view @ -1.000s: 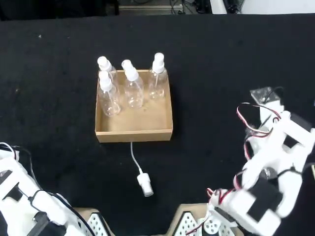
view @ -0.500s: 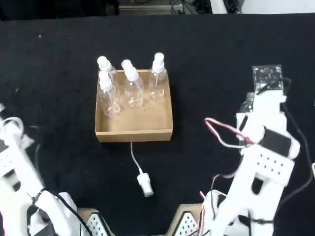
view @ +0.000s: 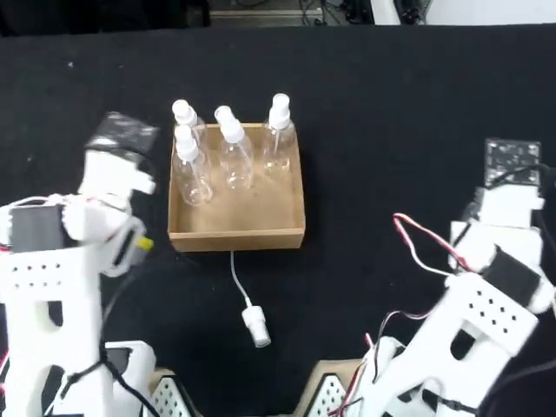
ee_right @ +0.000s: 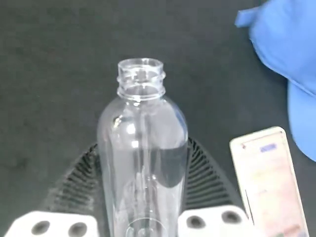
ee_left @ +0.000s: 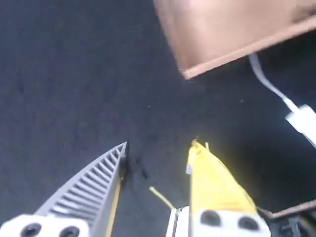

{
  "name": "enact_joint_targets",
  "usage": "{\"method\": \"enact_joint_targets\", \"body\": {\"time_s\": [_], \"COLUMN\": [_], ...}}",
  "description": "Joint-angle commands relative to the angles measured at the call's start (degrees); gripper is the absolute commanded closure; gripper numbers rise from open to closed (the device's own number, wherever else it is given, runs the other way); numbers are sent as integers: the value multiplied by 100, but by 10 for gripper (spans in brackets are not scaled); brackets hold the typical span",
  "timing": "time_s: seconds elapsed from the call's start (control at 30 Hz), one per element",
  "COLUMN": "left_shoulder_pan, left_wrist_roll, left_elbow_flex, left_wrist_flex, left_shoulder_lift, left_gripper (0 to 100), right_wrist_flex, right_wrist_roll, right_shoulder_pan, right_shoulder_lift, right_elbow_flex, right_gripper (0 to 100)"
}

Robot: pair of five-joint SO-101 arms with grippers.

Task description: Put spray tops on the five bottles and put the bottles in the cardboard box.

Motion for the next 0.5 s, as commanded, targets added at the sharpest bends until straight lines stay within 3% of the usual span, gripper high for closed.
{"method": "enact_joint_targets", "body": {"time_s": [0.0, 0.27, 0.37, 0.47], "left_shoulder_pan": [1279, 3996, 4840, 5244], "left_wrist_roll": [-114, 571, 738, 993], "left_elbow_flex": [-303, 409, 1095, 1877], "left_wrist_flex": [141, 70, -563, -1415], "left_shoulder_lift": [-114, -105, -105, -105], "left_gripper": [850, 847, 847, 818], "right_wrist_flex": [-132, -730, -782, -774], "right_wrist_roll": [229, 246, 422, 492], "right_shoulder_pan": [545, 985, 1187, 1459], "right_shoulder_lift": [-154, 523, 945, 1411], "right_elbow_flex": [-57, -75, -286, -681], "right_gripper": [987, 987, 987, 987]}}
